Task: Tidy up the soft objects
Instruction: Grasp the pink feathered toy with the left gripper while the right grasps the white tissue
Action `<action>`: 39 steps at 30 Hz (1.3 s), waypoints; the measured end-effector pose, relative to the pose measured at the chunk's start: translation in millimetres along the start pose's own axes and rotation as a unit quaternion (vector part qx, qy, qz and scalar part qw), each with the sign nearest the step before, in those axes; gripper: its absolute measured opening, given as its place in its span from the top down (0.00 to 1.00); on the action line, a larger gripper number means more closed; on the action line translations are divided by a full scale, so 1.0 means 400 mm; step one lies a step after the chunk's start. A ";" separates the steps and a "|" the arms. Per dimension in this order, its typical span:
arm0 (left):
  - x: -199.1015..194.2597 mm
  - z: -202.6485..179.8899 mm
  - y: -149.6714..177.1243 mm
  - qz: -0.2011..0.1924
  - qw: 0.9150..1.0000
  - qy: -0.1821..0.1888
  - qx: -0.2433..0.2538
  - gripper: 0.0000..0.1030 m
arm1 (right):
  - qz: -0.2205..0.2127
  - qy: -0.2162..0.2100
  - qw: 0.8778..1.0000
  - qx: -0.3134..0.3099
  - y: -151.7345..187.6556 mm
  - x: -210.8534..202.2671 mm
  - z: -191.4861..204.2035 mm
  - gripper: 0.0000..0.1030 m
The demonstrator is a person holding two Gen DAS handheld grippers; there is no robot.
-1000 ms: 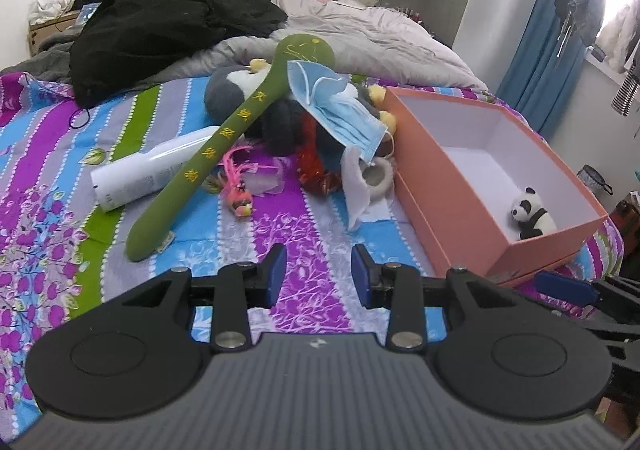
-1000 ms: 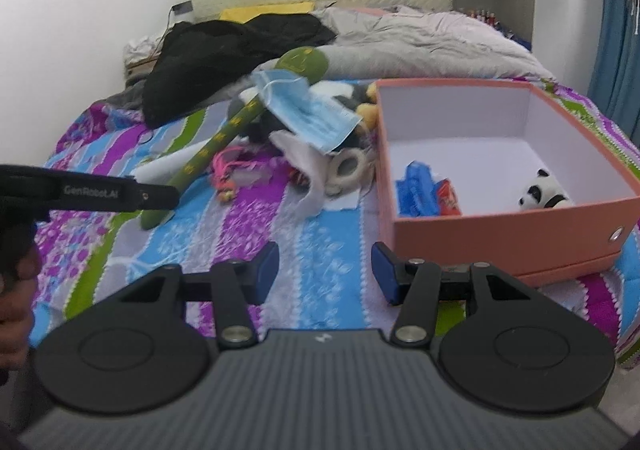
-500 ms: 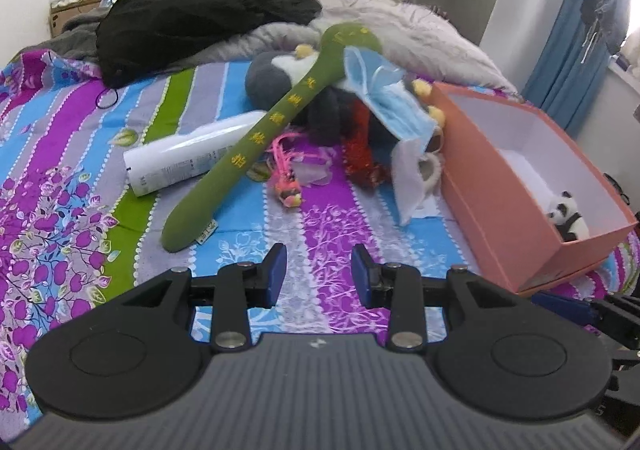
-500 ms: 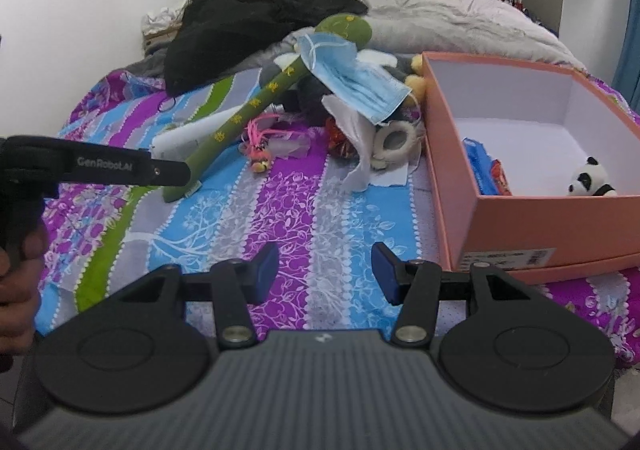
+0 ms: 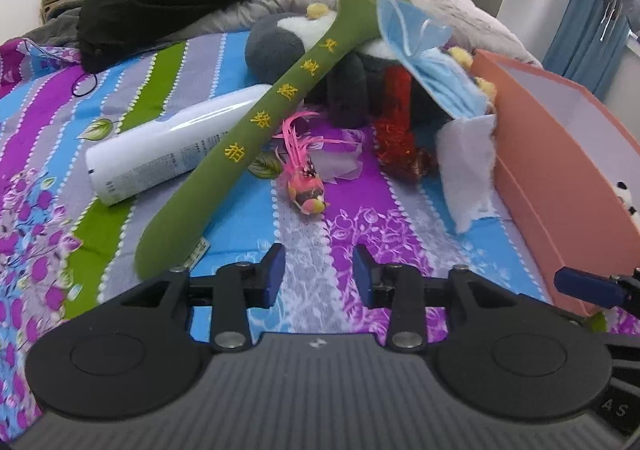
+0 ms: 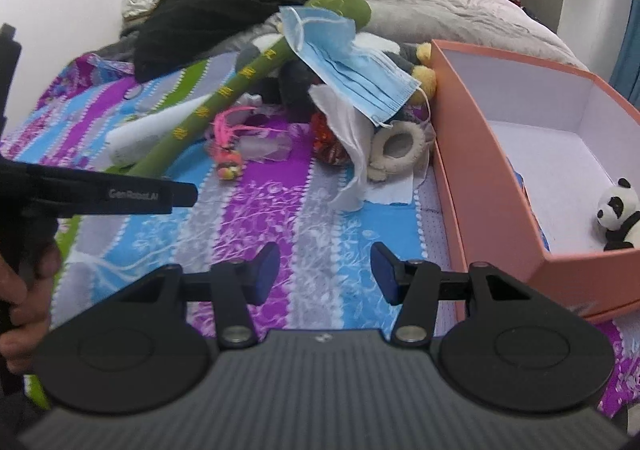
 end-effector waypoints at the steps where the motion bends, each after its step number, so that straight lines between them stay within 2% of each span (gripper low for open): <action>1: 0.017 -0.001 -0.004 0.001 1.000 0.001 -0.001 0.55 | 0.003 0.002 1.000 0.001 -0.001 0.015 -0.007 0.49; 7: 0.111 0.000 -0.027 0.006 1.000 -0.006 -0.013 0.55 | 0.004 0.009 1.000 -0.009 -0.027 0.098 -0.028 0.54; 16: 0.198 -0.008 -0.061 0.007 0.999 -0.013 -0.049 0.55 | -0.030 0.041 0.998 -0.025 -0.113 0.194 -0.064 0.65; 17: 0.207 -0.009 -0.062 0.008 0.999 -0.014 -0.050 0.55 | -0.032 0.044 0.998 -0.027 -0.118 0.203 -0.068 0.68; 19: 0.220 -0.009 -0.062 0.011 0.999 -0.015 -0.050 0.55 | -0.028 0.047 0.998 -0.029 -0.119 0.221 -0.077 0.91; 20: 0.223 -0.010 -0.065 0.011 0.999 -0.017 -0.049 0.58 | -0.024 0.047 0.998 -0.028 -0.117 0.229 -0.080 0.93; 21: 0.223 -0.010 -0.066 0.009 0.999 -0.019 -0.049 0.60 | -0.019 0.044 0.999 -0.025 -0.115 0.234 -0.083 0.94; 22: 0.223 -0.010 -0.067 0.009 0.999 -0.018 -0.048 0.69 | -0.019 0.040 0.999 -0.026 -0.113 0.233 -0.084 0.95; 23: 0.221 -0.009 -0.068 0.011 0.999 -0.016 -0.048 0.71 | -0.020 0.039 0.999 -0.029 -0.110 0.229 -0.083 0.95; 31: 0.159 0.010 -0.055 0.018 0.998 -0.008 -0.068 0.72 | -0.023 0.030 0.998 -0.041 -0.083 0.167 -0.068 0.95; 39: 0.041 0.005 0.013 0.033 0.997 0.009 -0.073 0.72 | -0.015 0.018 0.997 -0.072 -0.030 0.069 -0.039 0.95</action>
Point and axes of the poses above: each gripper's, at about its wrist camera, not at the fingertips, and x roughly the way its jaws point, z to its left, y to its underside, the point moved 6 cm from there along x, roughly the way its jaws point, and after that the axes turned 11 degrees about -y, right-handed, at the moved point
